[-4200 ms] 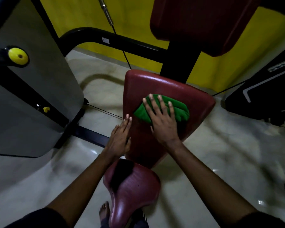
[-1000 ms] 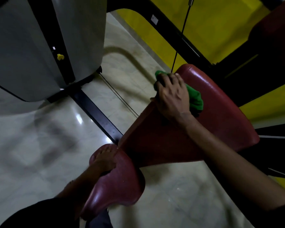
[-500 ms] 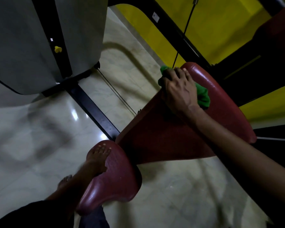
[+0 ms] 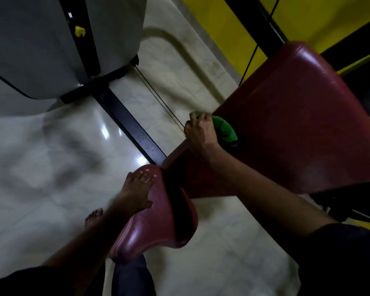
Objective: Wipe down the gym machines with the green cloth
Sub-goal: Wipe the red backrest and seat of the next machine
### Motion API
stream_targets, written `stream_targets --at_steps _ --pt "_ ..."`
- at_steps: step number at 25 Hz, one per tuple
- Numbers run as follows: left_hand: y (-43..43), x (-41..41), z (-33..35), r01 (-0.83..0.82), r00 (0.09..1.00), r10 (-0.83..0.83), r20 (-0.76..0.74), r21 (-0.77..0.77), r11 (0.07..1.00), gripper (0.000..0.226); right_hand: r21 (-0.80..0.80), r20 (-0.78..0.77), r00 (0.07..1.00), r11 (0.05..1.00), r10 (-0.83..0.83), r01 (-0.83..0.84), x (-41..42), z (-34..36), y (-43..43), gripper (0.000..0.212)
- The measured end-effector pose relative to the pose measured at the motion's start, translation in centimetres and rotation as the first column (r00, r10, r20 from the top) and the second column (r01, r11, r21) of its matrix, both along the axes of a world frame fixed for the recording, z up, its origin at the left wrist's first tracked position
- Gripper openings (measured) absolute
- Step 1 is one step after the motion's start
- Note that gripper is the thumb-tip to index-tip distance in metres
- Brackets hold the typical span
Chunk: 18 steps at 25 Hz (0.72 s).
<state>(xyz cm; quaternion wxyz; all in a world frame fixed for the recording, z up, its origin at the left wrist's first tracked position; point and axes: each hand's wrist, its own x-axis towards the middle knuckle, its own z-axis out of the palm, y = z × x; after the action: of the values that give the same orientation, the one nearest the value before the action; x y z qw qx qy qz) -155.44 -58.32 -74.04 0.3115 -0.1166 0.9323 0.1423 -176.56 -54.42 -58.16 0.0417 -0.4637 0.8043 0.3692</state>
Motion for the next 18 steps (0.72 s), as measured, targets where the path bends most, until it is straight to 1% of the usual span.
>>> stream_targets --at_steps 3,6,9,11,13,15,17,18 --pt "0.8 -0.8 0.0 -0.042 0.999 0.042 -0.015 -0.003 0.999 0.097 0.022 0.046 0.998 0.999 0.034 -0.035 0.7 -2.4 0.9 0.040" --pt "1.3 -0.7 -0.8 -0.031 0.999 0.031 -0.023 -0.032 0.999 0.100 0.026 0.100 0.994 0.998 0.050 -0.053 1.0 -4.9 1.1 0.041" --pt "1.4 -0.5 -1.4 -0.050 0.998 0.050 -0.044 -0.004 0.999 0.101 0.054 0.153 0.988 0.998 0.028 -0.037 1.8 -7.0 1.2 0.043" --pt "1.4 -0.8 -1.1 -0.045 0.998 0.045 -0.047 0.009 0.999 0.101 0.039 0.219 0.976 0.999 0.009 -0.018 2.2 -7.6 1.9 0.043" --pt "1.5 -1.1 -0.9 -0.057 0.998 0.058 -0.032 0.043 0.997 0.101 0.026 0.239 0.969 0.997 0.063 -0.071 2.3 -8.0 3.0 0.053" --pt "1.3 -0.9 -1.3 -0.083 0.995 0.087 -0.041 0.094 0.992 0.105 0.043 0.220 0.969 0.991 0.111 -0.123 2.1 -8.7 2.9 0.065" --pt "0.7 -0.2 -2.1 -0.076 0.994 0.088 -0.071 0.151 0.986 0.107 0.077 0.236 0.968 0.991 0.085 -0.106 2.3 -10.2 1.8 0.065" --pt "0.5 0.2 -2.5 -0.069 0.992 0.087 -0.090 0.183 0.981 0.107 0.105 0.247 0.968 0.991 0.054 -0.082 2.5 -11.3 1.2 0.059"
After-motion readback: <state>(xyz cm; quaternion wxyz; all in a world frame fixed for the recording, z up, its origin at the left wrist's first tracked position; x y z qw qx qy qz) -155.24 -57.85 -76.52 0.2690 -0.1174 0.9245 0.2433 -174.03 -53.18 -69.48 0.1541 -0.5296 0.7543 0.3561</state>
